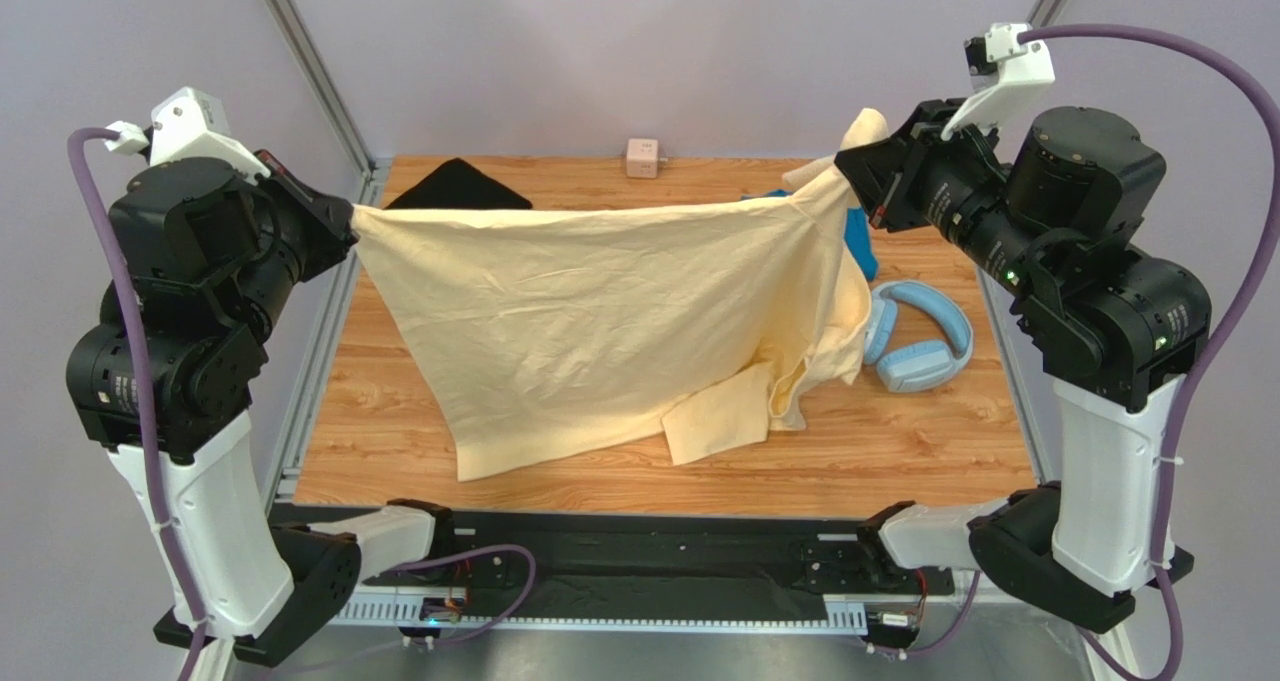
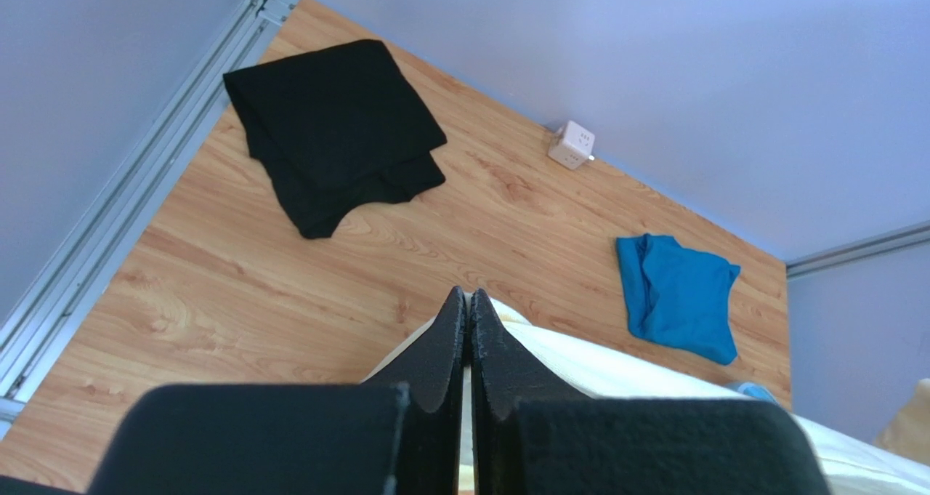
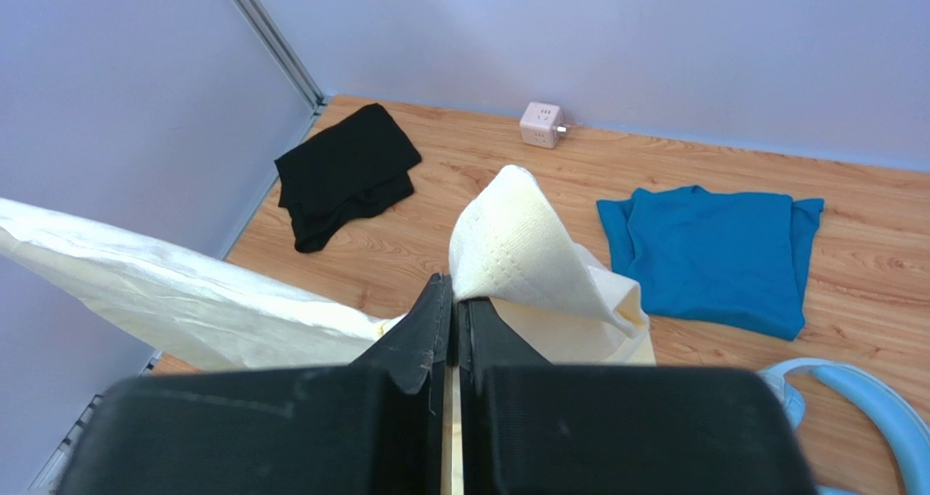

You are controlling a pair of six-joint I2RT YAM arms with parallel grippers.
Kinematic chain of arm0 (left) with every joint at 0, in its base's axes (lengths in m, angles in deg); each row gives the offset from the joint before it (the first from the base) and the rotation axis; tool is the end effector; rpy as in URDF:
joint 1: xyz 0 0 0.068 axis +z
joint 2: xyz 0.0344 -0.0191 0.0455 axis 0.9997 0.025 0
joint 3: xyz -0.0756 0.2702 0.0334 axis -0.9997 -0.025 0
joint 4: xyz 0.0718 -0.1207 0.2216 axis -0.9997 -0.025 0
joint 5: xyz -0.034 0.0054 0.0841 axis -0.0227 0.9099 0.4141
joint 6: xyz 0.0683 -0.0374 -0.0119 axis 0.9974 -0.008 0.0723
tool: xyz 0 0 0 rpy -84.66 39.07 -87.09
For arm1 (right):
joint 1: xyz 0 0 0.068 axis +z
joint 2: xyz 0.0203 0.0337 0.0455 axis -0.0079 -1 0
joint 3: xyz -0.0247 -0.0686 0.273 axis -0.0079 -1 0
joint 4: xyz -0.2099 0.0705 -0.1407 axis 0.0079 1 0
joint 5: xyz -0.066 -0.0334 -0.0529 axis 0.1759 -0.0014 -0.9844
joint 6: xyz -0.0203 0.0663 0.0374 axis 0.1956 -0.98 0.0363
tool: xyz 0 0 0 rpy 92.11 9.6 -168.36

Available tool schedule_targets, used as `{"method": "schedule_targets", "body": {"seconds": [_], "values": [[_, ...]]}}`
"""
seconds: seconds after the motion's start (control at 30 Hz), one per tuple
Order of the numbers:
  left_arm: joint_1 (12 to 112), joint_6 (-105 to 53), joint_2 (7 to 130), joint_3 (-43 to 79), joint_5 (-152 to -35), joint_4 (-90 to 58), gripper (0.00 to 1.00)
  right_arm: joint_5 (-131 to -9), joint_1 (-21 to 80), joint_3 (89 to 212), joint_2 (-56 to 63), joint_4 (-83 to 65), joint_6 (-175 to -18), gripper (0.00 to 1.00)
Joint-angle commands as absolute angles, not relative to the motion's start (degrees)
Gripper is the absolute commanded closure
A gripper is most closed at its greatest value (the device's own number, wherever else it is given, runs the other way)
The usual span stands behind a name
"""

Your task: Fold and stack the t-shirts

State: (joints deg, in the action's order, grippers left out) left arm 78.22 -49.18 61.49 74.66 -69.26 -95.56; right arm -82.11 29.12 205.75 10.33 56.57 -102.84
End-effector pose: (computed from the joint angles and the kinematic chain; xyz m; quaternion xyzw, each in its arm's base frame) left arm 0.1225 -0.0032 0.5719 -0.2485 0.7599 -0.1207 0.5884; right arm 0.1547 0.0792 0.5900 -0.0813 0.7636 0.2032 0.6075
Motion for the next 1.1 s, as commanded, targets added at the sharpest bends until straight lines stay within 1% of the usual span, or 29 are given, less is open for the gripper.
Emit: {"method": "schedule_targets", "body": {"seconds": [0.0,0.2,0.37,0.5,0.6,0.7,0.83,0.93,1.07], "values": [[78.46,-49.29,61.47,78.07,-67.25,-103.76,1.0,-81.94,28.84,209.82,10.32,51.68,-102.61,1.0],[78.46,-48.41,62.62,83.52,-66.28,-104.29,1.0,-81.33,28.84,209.74,12.69,48.78,-103.05,1.0],[78.46,-48.32,58.14,81.34,-65.14,-102.98,1.0,-81.06,28.84,206.14,17.08,47.73,-103.23,1.0],[78.46,-48.67,53.4,77.73,-63.92,-102.36,1.0,-82.47,28.84,198.59,24.62,45.09,-102.61,1.0],[78.46,-48.85,51.55,77.55,-62.77,-103.41,1.0,-84.31,28.84,197.95,26.4,45.17,-102.0,1.0],[78.46,-49.37,52.32,79.04,-62.77,-105.6,1.0,-84.84,28.84,200.75,24.66,47.45,-101.99,1.0],[78.46,-49.64,56.37,83.0,-64.87,-108.77,1.0,-83.09,28.84,207.25,17.56,52.19,-102.43,1.0],[78.46,-50.08,58.22,81.07,-66.46,-108.78,1.0,-82.82,28.84,206.22,15.16,53.35,-102.79,1.0],[78.46,-49.9,58.74,71.96,-68.39,-104.56,1.0,-84.05,28.76,198.25,12.62,51.07,-103.22,1.0]]}}
